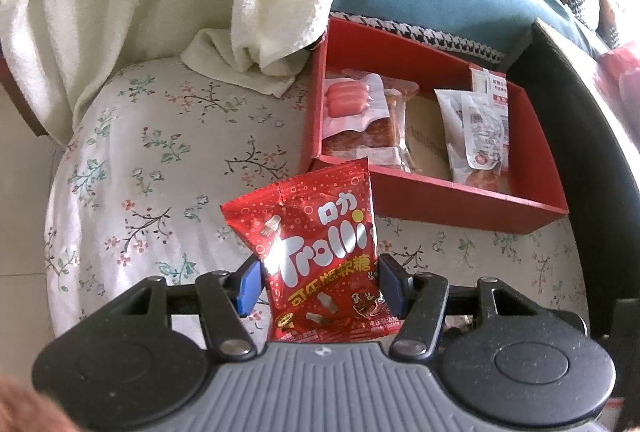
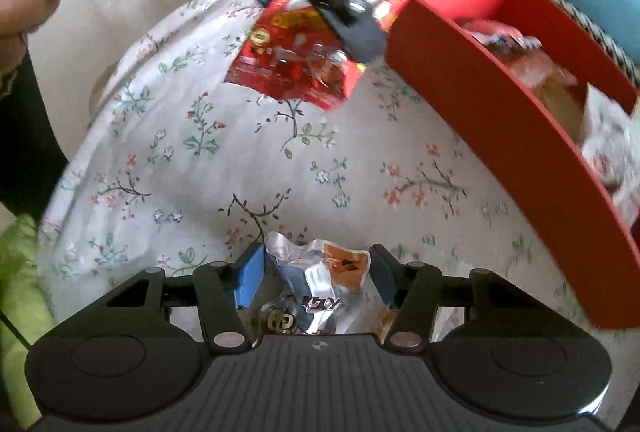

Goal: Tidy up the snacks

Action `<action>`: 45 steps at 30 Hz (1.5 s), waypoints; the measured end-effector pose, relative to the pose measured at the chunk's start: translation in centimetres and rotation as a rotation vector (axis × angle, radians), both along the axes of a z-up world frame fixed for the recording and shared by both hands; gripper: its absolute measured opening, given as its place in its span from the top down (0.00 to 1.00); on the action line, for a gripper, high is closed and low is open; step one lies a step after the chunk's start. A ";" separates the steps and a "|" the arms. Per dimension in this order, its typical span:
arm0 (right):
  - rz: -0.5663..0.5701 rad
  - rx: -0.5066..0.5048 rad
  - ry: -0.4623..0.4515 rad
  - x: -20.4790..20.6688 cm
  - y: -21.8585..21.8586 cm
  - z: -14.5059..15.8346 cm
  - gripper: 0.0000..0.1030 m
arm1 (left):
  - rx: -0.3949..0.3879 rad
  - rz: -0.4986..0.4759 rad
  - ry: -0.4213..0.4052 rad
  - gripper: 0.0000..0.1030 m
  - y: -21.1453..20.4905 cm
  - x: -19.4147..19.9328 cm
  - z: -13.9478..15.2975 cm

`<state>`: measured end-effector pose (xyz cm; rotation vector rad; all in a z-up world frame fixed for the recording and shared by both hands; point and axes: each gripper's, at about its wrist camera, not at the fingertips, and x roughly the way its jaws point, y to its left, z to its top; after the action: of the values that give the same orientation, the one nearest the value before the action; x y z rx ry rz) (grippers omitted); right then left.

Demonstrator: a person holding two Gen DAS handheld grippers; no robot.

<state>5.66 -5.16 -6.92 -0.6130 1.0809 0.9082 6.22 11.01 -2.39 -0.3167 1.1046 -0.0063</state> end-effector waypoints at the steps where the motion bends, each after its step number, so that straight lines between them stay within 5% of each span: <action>1: -0.022 0.017 0.002 0.3 -0.5 0.4 0.38 | -0.002 0.001 -0.002 0.50 0.0 0.0 0.1; 23: -0.344 0.315 -0.213 7.2 -7.6 10.1 0.39 | 0.112 -0.059 -0.108 0.50 -3.2 1.1 1.8; 24: -0.352 0.317 -0.225 7.5 -7.7 10.3 0.43 | 0.124 -0.062 -0.117 0.50 -3.5 1.3 2.0; 25: -0.360 0.319 -0.238 7.9 -7.8 10.5 0.66 | 0.134 -0.065 -0.125 0.50 -3.8 1.6 2.2; 32: -0.424 0.263 -0.291 11.8 -7.2 9.8 0.62 | 0.152 -0.089 -0.144 0.50 -6.6 5.0 2.2; 36: -0.452 0.296 -0.214 11.9 -8.6 9.8 0.52 | 0.167 -0.091 -0.130 0.50 -7.2 6.2 1.6; 38: -0.366 0.324 -0.148 9.7 -9.2 9.6 0.35 | 0.146 -0.098 -0.132 0.50 -6.5 5.8 1.9; 40: -0.343 0.302 -0.036 7.5 -9.4 8.1 0.33 | 0.156 -0.094 -0.135 0.50 -5.6 5.3 2.1; 43: -0.449 0.285 0.179 5.8 -9.7 4.0 0.33 | 0.160 -0.068 -0.119 0.50 -4.3 4.7 1.8; 45: -0.517 0.246 0.242 5.2 -9.3 2.1 0.32 | 0.144 -0.054 -0.099 0.50 -3.7 4.7 1.6</action>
<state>10.82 -14.51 -4.87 -0.0084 1.2426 0.6531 10.94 7.26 -0.76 -0.1557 1.0089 0.0099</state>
